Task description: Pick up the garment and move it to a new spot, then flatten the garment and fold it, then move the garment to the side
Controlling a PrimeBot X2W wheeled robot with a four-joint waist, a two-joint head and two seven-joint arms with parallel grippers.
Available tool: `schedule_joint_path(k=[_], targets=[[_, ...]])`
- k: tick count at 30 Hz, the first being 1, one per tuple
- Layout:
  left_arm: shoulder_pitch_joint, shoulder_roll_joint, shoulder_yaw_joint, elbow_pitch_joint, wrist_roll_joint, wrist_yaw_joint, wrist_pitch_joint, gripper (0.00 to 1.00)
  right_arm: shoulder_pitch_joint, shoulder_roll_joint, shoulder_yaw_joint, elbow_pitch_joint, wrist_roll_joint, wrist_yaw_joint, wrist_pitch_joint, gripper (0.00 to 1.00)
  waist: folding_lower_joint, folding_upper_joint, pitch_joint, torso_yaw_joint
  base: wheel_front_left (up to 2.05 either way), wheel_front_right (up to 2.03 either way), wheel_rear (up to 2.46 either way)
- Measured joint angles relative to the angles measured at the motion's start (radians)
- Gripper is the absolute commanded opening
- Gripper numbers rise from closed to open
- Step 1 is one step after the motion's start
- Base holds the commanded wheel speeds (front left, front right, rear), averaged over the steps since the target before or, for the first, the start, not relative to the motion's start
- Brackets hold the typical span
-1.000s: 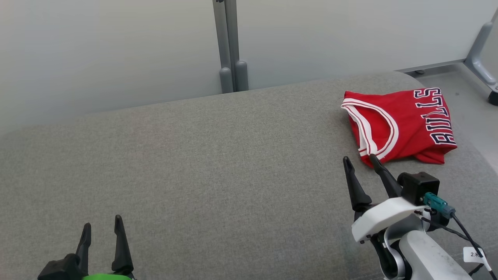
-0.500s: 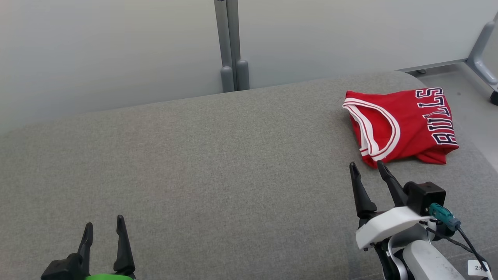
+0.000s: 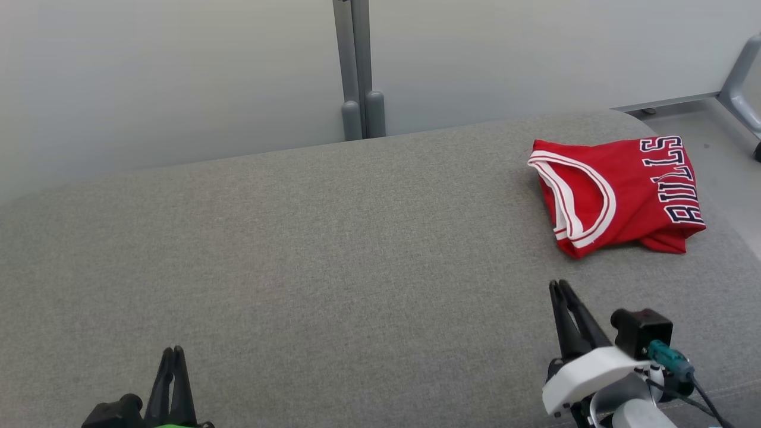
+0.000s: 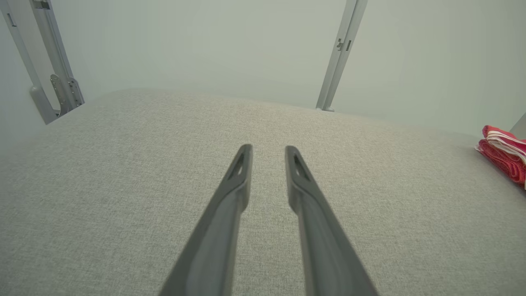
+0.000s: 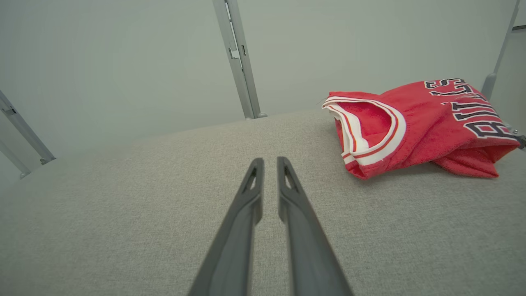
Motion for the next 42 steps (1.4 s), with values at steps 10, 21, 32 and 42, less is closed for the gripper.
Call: schedule_joint_path(k=[10, 21, 32, 42], targets=[[0.004, -0.009, -0.008, 0.041, -0.067, -0.010, 0.018, 0.00, 0.048, 0.016, -0.011, 0.030, 0.067, 0.013, 0.009, 0.00, 0.0000, 0.0000, 0.006, 0.004, 0.00, 0.00, 0.00], [0.000, -0.009, 0.012, 0.047, -0.241, -0.036, 0.053, 0.00, 0.046, 0.024, -0.067, 0.024, 0.236, 0.040, 0.049, 0.00, 0.0000, 0.0000, 0.016, 0.011, 0.00, 0.00, 0.00], [-0.023, -0.009, 0.026, 0.064, -0.372, -0.062, 0.093, 0.00, 0.043, 0.034, -0.118, 0.024, 0.370, 0.064, 0.089, 0.00, 0.0000, 0.0000, 0.024, 0.017, 0.00, 0.00, 0.00], [-0.052, -0.009, 0.046, 0.078, -0.495, -0.088, 0.124, 0.00, 0.035, 0.038, -0.163, 0.026, 0.494, 0.086, 0.124, 0.00, 0.0000, 0.0000, 0.031, 0.022, 0.00, 0.00, 0.00]])
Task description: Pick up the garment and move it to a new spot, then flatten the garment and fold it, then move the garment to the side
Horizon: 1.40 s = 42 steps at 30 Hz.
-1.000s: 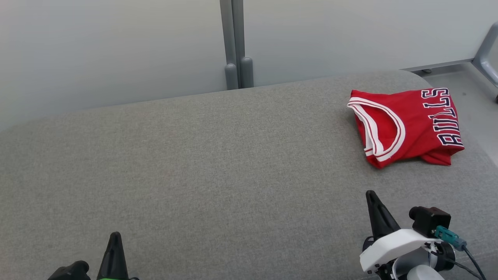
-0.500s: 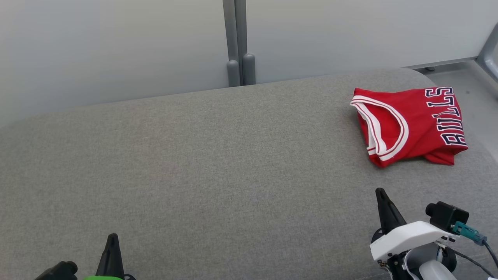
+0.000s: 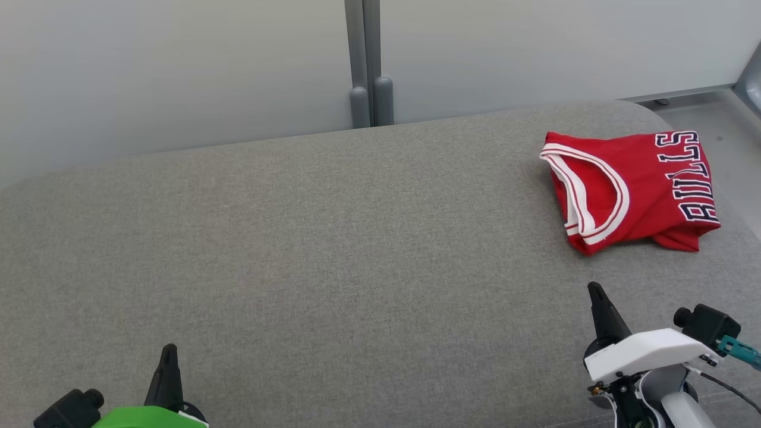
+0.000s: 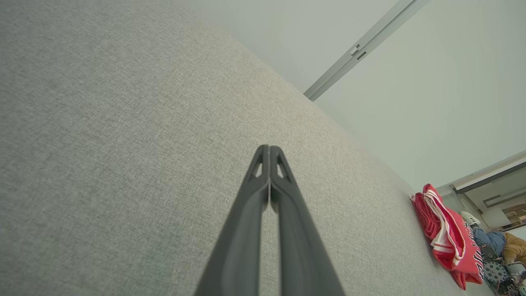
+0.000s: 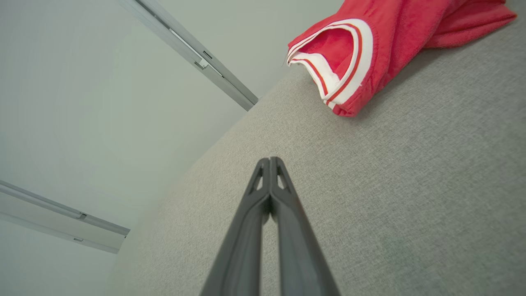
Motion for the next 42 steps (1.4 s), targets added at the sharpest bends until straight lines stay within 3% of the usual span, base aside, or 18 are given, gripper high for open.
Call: schedule_joint_path(k=[42], targets=[[-0.119, 0.006, 0.062, 0.073, -0.499, -0.098, 0.134, 0.00, -0.057, 0.019, -0.184, 0.027, 0.502, 0.101, 0.132, 0.00, 0.0000, 0.0000, 0.029, 0.022, 0.00, 0.00, 0.00]])
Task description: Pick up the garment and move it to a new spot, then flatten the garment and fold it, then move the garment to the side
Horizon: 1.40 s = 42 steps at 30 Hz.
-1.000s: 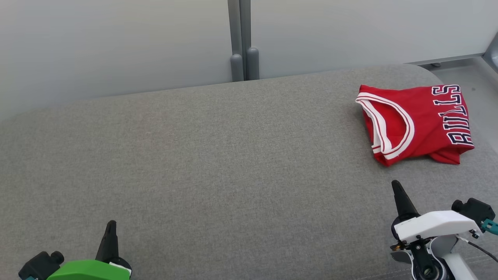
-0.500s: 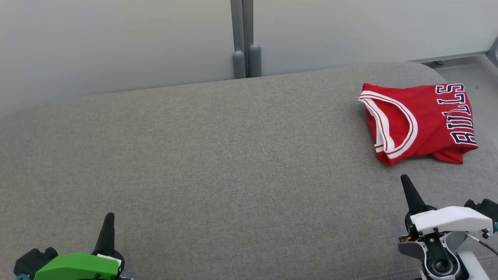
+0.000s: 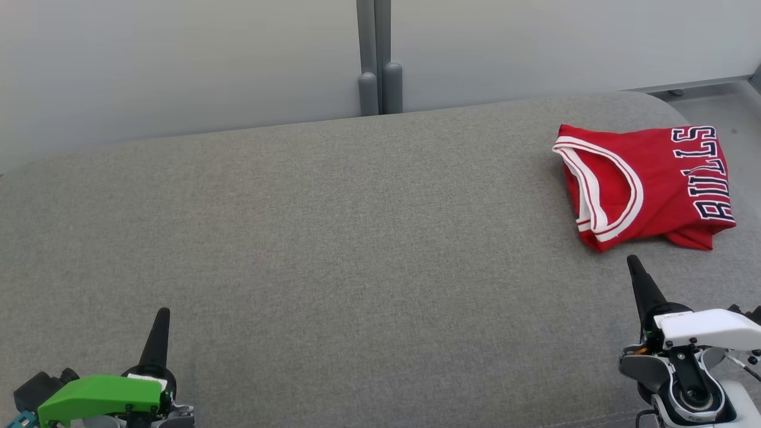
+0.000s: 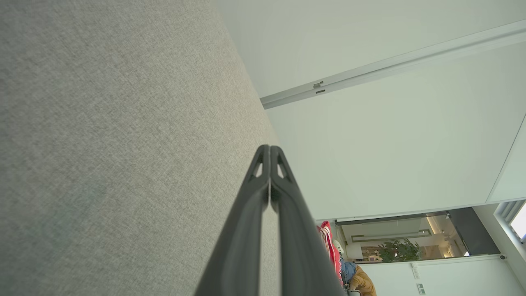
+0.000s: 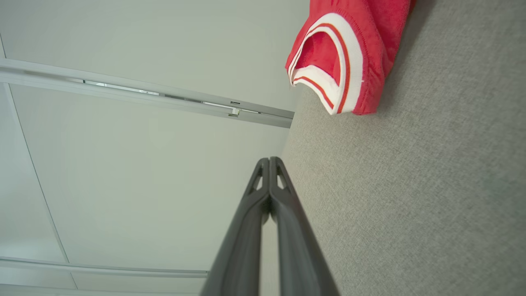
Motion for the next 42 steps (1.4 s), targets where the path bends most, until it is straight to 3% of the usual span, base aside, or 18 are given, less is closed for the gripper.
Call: schedule_joint_path(k=[20, 42], targets=[[-0.067, 0.002, 0.033, 0.040, -0.254, -0.053, 0.068, 0.00, -0.035, 0.016, -0.094, 0.017, 0.256, 0.052, 0.065, 0.00, 0.0000, 0.0000, 0.015, 0.011, 0.00, 0.00, 0.00], [-0.074, 0.002, 0.036, 0.050, -0.260, -0.057, 0.068, 0.00, -0.039, 0.016, -0.100, 0.023, 0.272, 0.052, 0.066, 0.00, 0.0000, 0.0000, 0.015, 0.011, 0.00, 0.00, 0.00]])
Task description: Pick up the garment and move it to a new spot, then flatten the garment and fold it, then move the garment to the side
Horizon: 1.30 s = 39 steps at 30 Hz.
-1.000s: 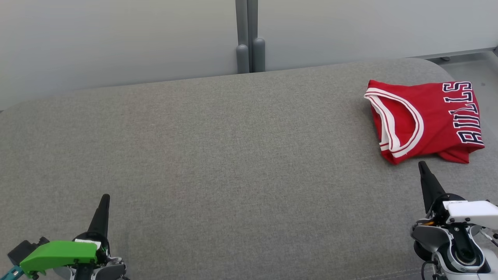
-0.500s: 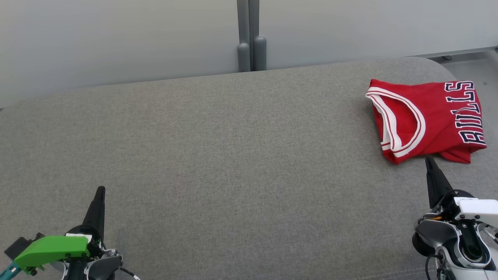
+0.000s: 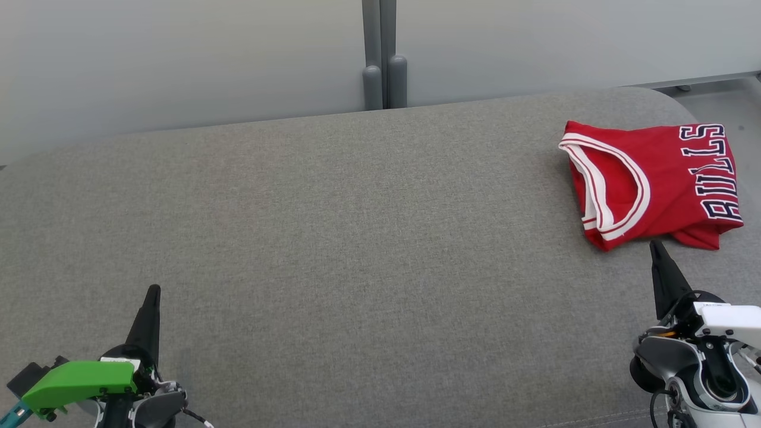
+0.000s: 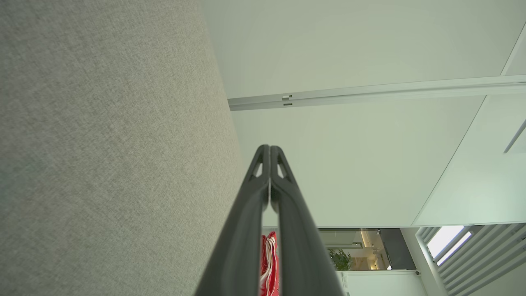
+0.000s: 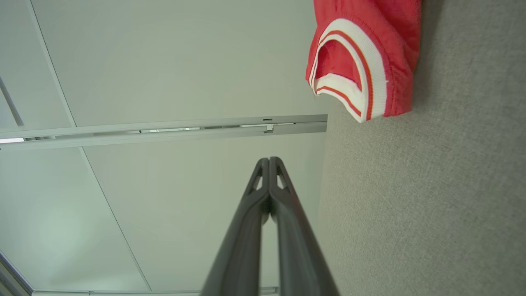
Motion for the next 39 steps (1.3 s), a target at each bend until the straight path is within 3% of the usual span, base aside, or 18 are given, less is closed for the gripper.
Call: schedule_joint_path(k=[39], targets=[[-0.001, 0.000, 0.001, 0.004, 0.000, -0.002, 0.000, 0.00, 0.000, 0.001, -0.002, 0.006, 0.000, 0.000, 0.004, 0.00, 0.0000, 0.0000, 0.000, 0.000, 0.00, 0.00, 0.00]])
